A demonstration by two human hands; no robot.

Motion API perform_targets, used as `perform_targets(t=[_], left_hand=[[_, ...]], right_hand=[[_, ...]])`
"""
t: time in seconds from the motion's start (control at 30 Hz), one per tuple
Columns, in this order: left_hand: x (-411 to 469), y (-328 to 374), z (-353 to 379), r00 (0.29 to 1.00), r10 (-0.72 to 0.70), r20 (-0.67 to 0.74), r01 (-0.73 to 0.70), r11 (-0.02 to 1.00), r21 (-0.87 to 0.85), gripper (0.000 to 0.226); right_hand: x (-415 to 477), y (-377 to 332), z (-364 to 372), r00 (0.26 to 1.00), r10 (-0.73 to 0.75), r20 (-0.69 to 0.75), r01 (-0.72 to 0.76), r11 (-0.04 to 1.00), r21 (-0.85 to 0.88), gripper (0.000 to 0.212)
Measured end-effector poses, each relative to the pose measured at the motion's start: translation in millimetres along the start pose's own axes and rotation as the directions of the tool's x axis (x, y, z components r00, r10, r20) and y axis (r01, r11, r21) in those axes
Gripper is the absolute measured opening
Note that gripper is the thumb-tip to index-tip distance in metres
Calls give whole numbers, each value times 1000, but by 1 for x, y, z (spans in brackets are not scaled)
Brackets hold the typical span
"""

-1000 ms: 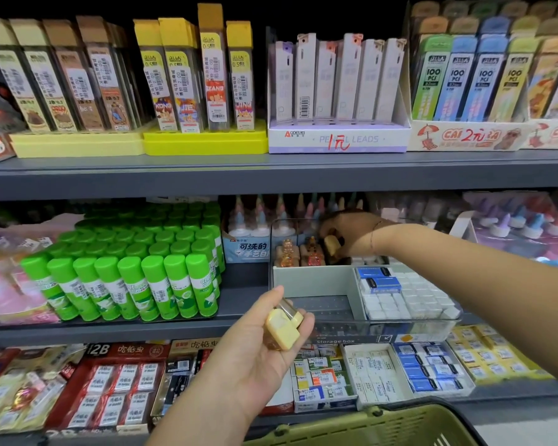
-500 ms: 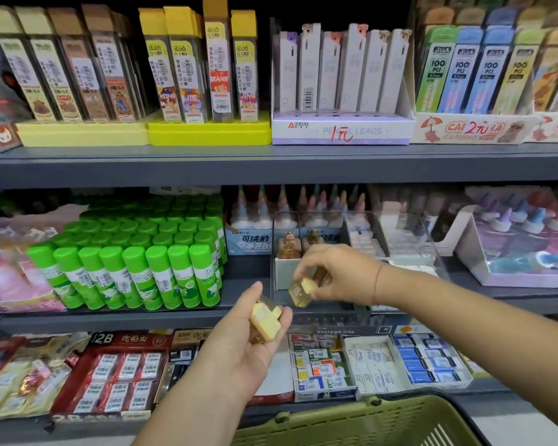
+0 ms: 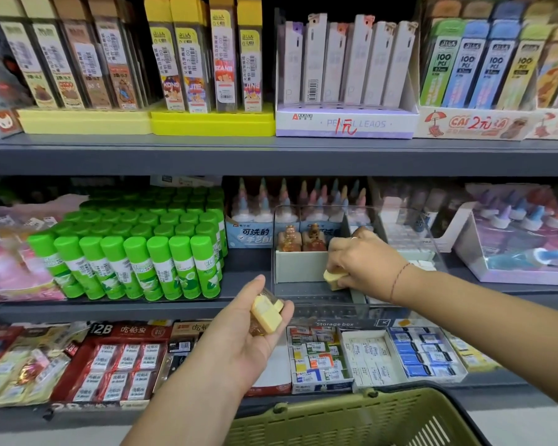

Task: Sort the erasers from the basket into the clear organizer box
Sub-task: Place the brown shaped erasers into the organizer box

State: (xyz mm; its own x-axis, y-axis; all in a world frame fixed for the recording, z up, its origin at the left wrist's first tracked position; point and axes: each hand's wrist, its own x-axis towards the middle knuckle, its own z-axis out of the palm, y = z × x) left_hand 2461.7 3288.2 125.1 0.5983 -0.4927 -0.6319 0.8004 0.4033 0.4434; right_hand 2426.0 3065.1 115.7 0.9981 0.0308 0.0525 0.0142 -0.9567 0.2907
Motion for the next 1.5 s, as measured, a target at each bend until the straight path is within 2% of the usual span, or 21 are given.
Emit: perform_targets(t=[0.1, 0.3, 0.43, 0.5, 0.57, 0.63, 0.67, 0.7, 0.8, 0.87, 1.0, 1.1, 1.13, 1.2, 1.3, 1.37, 1.43, 1.5], left_hand=[[0, -1, 0, 1000, -2, -9, 2, 1000, 6, 23], [0, -3, -5, 1000, -11, 15, 10, 999, 39, 29], [-1, -5, -4, 997, -39, 60, 36, 998, 58, 36], [-2, -6, -3, 996, -50, 76, 49, 999, 18, 34], [-2, -8, -1, 992, -64, 105, 66, 998, -17, 30], [-2, -9, 1, 985, -83, 152, 90, 995, -41, 30], [-3, -10, 1, 978, -94, 186, 105, 993, -50, 31], [-3, -11, 2, 970, -104, 220, 118, 992, -50, 32], [-3, -17, 3, 960, -121, 254, 137, 990, -46, 37], [-3, -20, 5, 965, -98, 245, 112, 993, -42, 34], [-1, -24, 4, 959, -37, 280, 29, 999, 30, 30], [0, -25, 2, 959, 16, 282, -61, 986, 152, 28], [1, -25, 3, 965, 42, 260, -90, 981, 174, 25], [3, -22, 3, 980, 107, 170, -141, 969, 201, 21], [7, -14, 2, 985, 163, 54, -170, 961, 217, 24], [8, -12, -1, 988, 155, 3, -153, 968, 197, 27], [8, -14, -3, 990, 136, -27, -129, 976, 176, 29], [8, -16, -3, 992, 124, -32, -117, 981, 157, 29]], right_hand=[[0, -1, 2, 998, 49, -37, -53, 991, -123, 18], [2, -5, -1, 975, 223, -9, -222, 968, -119, 12], [0, -6, -10, 963, 268, 9, -263, 950, -166, 24], [-6, -10, -21, 965, 263, -10, -263, 963, -63, 32], [-18, -22, -34, 957, 248, -154, -205, 947, 249, 34], [-33, -44, -52, 930, 273, -245, -58, 770, 636, 33], [-40, -57, -59, 935, 263, -239, -1, 675, 738, 33], [-44, -69, -62, 945, 253, -207, 4, 625, 781, 35], [-52, -95, -59, 958, 268, -100, -94, 625, 775, 43], [-55, -101, -53, 941, 319, -116, -121, 634, 764, 42], [-54, -104, -55, 942, 286, -175, -66, 670, 739, 33], [-53, -101, -59, 969, 213, -129, -54, 684, 727, 29], [-54, -97, -60, 976, 198, -95, -64, 668, 741, 27], [-56, -78, -64, 977, 212, -23, -102, 559, 823, 20], [-53, -33, -62, 917, 400, -1, -186, 429, 884, 18], [-47, -10, -56, 886, 460, 60, -267, 400, 877, 18], [-43, -3, -46, 899, 420, 122, -302, 393, 869, 16], [-42, -3, -37, 919, 376, 118, -274, 395, 877, 17]])
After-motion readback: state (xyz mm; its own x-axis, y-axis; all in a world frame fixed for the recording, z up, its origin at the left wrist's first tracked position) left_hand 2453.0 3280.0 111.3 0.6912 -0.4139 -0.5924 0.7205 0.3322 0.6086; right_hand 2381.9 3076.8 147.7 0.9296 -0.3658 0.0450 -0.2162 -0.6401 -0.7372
